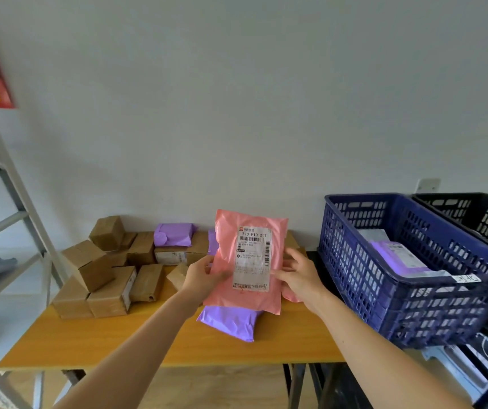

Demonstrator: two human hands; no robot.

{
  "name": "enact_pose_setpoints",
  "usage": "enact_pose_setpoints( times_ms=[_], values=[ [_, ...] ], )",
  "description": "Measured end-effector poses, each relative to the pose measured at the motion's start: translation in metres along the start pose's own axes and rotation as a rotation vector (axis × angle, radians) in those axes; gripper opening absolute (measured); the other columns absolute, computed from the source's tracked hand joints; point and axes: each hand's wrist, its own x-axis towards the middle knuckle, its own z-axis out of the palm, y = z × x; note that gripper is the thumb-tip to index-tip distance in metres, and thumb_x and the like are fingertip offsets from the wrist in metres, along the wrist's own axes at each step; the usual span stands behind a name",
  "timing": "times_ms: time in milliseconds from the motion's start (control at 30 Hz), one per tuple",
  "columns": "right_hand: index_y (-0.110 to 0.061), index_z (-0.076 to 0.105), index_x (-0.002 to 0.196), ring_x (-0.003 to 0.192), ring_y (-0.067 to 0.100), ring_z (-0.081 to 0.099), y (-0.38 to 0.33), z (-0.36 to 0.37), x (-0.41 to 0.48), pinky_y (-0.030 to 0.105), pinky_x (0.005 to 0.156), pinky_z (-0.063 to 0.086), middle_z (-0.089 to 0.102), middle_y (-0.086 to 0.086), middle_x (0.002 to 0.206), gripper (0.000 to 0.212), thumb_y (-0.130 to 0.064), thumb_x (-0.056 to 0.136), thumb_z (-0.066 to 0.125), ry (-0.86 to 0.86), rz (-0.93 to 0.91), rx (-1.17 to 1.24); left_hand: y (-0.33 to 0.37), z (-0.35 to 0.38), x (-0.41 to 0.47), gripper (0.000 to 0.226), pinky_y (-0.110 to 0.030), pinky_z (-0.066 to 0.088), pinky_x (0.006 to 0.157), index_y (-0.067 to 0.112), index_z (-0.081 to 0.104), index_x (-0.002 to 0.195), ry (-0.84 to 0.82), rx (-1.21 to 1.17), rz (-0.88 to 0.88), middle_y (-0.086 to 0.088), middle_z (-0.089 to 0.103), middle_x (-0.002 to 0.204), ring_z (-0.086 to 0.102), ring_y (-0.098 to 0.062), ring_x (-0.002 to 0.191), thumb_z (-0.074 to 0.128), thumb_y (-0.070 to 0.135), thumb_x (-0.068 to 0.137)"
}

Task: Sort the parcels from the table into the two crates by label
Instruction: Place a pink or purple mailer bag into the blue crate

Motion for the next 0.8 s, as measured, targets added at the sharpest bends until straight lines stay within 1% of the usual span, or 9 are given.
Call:
enact_pose_setpoints(
  times_ms=[33,133,233,367,467,533,667,733,800],
  values=[
    [-0.03,0.05,0.116,0.097,0.01,0.064,0.001,-0.006,-0.002,0.027,0.077,0.057,0.066,-0.003,0.103,0.047,-0.001,0.085,0.068,0.017,0.004,-0.011,0.001,0.006,0.002,0.017,-0.032,0.056,0.068,0.024,0.061,0.102,-0.016,-0.002,-0.002,0.001,0.066,0.093,0.065,-0.02,0.085,0.069,0.025,0.088],
    [-0.026,0.051,0.123,0.098,0.01,0.064,0.006,-0.027,-0.011,0.028,0.071,0.058,0.065,-0.001,0.108,0.049,-0.005,0.084,0.07,0.068,0.025,-0.036,0.006,0.025,0.009,0.026,-0.043,0.057,0.082,0.021,0.062,0.109,-0.084,0.002,-0.003,-0.005,0.068,0.101,0.066,-0.025,0.093,0.072,0.025,0.085],
    [-0.028,0.053,0.119,0.098,0.013,0.063,0.009,-0.055,-0.021,0.029,0.069,0.058,0.064,-0.003,0.107,0.045,-0.003,0.085,0.069,0.128,0.033,-0.056,0.014,0.053,0.017,0.026,-0.044,0.055,0.087,0.02,0.062,0.108,-0.138,0.0,0.024,-0.008,0.067,0.104,0.065,-0.027,0.096,0.073,0.021,0.084],
    [-0.023,0.052,0.127,0.099,0.017,0.064,0.014,-0.101,-0.036,0.03,0.075,0.058,0.065,0.005,0.109,0.053,0.002,0.083,0.069,0.226,0.06,-0.076,0.033,0.1,0.02,0.026,-0.036,0.052,0.078,0.018,0.059,0.107,-0.226,-0.011,0.072,-0.002,0.065,0.09,0.061,-0.024,0.088,0.071,0.011,0.085],
    [-0.022,0.055,0.121,0.097,0.019,0.064,0.018,-0.14,-0.049,0.029,0.075,0.057,0.066,0.003,0.105,0.047,0.003,0.083,0.068,0.298,0.062,-0.084,0.047,0.139,0.022,0.025,-0.025,0.05,0.07,0.018,0.061,0.102,-0.301,-0.011,0.126,-0.003,0.065,0.094,0.061,-0.023,0.09,0.071,0.005,0.083],
    [-0.021,0.054,0.121,0.095,0.015,0.063,0.019,-0.166,-0.059,0.026,0.072,0.056,0.065,0.0,0.103,0.048,0.004,0.083,0.068,0.341,0.061,-0.083,0.058,0.168,0.021,0.026,-0.022,0.05,0.068,0.021,0.059,0.1,-0.355,-0.01,0.147,-0.004,0.065,0.098,0.062,-0.022,0.091,0.071,0.005,0.083],
    [-0.017,0.056,0.121,0.092,0.013,0.062,0.022,-0.227,-0.083,0.029,0.074,0.056,0.063,-0.003,0.102,0.047,0.003,0.081,0.069,0.468,0.067,-0.134,0.091,0.234,0.005,0.032,-0.017,0.046,0.06,0.024,0.052,0.115,-0.463,0.028,0.189,0.002,0.062,0.1,0.059,-0.01,0.087,0.068,0.016,0.088],
    [-0.02,0.055,0.121,0.092,0.016,0.062,0.024,-0.26,-0.097,0.031,0.074,0.057,0.064,0.0,0.102,0.048,0.003,0.081,0.068,0.523,0.078,-0.13,0.107,0.267,-0.004,0.034,-0.017,0.047,0.057,0.024,0.05,0.118,-0.509,0.022,0.196,0.001,0.062,0.098,0.06,-0.011,0.084,0.067,0.017,0.09],
    [-0.019,0.055,0.125,0.092,0.018,0.063,0.028,-0.292,-0.11,0.033,0.072,0.057,0.065,0.004,0.105,0.052,0.004,0.08,0.068,0.573,0.08,-0.137,0.121,0.3,-0.013,0.037,-0.022,0.051,0.059,0.022,0.051,0.122,-0.547,0.028,0.206,-0.003,0.064,0.098,0.064,-0.017,0.084,0.067,0.019,0.089]
  ],
)
